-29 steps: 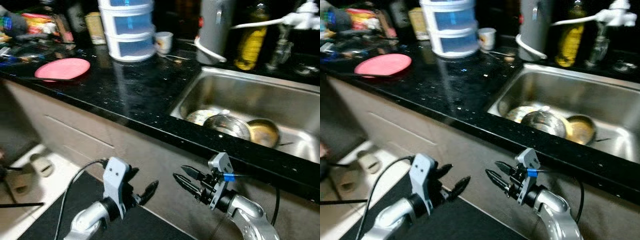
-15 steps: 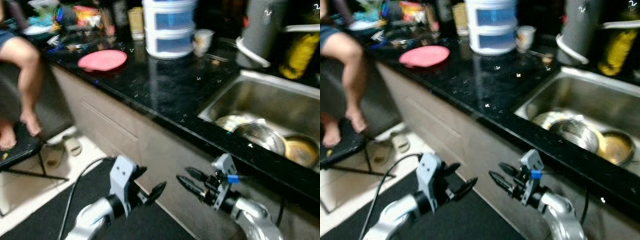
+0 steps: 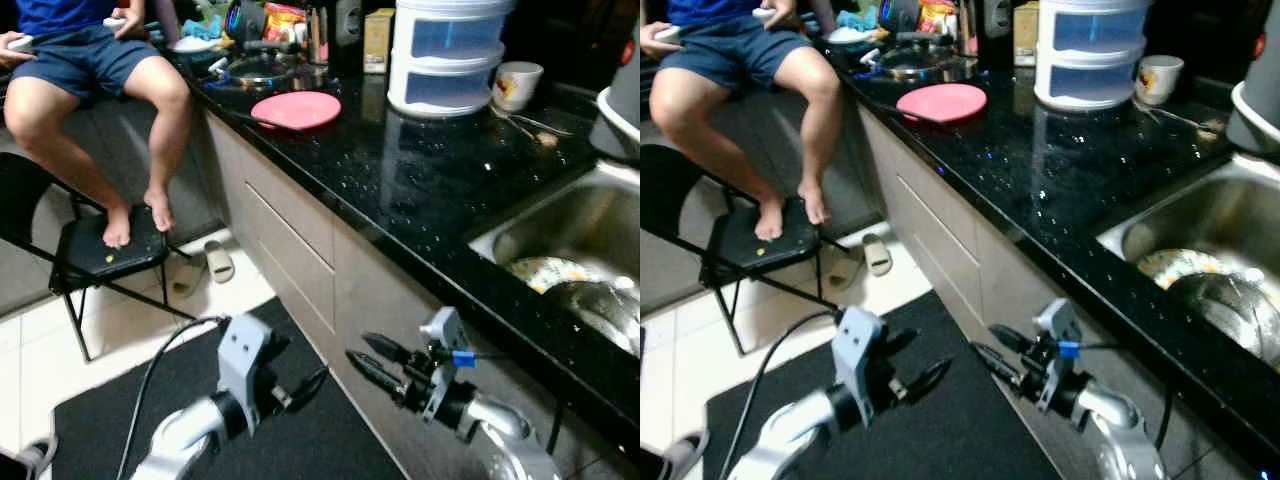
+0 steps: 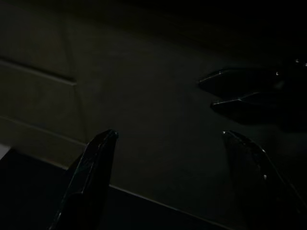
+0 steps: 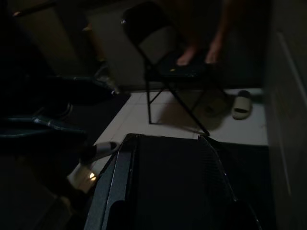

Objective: Kitchen organization

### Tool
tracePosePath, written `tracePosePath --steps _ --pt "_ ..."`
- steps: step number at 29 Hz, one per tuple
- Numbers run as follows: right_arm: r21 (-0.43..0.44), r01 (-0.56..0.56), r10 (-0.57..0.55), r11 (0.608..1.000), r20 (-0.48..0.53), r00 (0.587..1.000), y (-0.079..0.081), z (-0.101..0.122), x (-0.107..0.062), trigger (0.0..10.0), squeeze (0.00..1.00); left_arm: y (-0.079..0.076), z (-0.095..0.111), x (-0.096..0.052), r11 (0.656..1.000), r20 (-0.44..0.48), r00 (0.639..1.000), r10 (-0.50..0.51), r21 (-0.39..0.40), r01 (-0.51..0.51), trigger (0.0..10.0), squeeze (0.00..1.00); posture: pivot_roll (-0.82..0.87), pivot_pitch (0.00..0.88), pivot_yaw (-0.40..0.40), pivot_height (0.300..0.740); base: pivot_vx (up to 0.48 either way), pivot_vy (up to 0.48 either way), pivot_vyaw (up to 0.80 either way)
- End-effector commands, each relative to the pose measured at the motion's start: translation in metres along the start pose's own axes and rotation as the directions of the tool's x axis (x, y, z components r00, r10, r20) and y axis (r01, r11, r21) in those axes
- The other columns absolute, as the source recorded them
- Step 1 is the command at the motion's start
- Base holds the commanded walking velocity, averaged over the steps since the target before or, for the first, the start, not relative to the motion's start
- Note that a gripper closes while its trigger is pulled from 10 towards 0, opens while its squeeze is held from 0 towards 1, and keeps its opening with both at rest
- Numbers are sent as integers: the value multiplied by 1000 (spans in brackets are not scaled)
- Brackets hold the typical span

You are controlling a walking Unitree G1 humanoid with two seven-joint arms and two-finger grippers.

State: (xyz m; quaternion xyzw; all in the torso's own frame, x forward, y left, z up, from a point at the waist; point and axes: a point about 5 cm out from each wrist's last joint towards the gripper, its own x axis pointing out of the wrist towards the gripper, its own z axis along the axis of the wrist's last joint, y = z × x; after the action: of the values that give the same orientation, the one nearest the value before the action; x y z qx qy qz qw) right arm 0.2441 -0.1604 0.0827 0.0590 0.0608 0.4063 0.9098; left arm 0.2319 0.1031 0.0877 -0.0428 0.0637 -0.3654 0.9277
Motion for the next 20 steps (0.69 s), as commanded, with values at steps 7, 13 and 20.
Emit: tracePosePath --steps 7,13,20 --pt "10 -22 22 1000 7 1000 4 -1 4 10000 0 2 -5 -2 1000 -29 1000 0 0 0 10000 0 -14 0 13 740 0 0 794" --pt "10 -29 29 1000 8 1000 4 -1 4 10000 0 0 -4 0 1000 -25 1000 -7 7 7 10000 0 -15 0 13 740 0 0 793" --pt "10 -30 30 999 10 1000 4 -1 4 10000 0 0 -4 0 1000 -26 1000 -12 12 12 10000 0 -15 0 13 740 0 0 791"
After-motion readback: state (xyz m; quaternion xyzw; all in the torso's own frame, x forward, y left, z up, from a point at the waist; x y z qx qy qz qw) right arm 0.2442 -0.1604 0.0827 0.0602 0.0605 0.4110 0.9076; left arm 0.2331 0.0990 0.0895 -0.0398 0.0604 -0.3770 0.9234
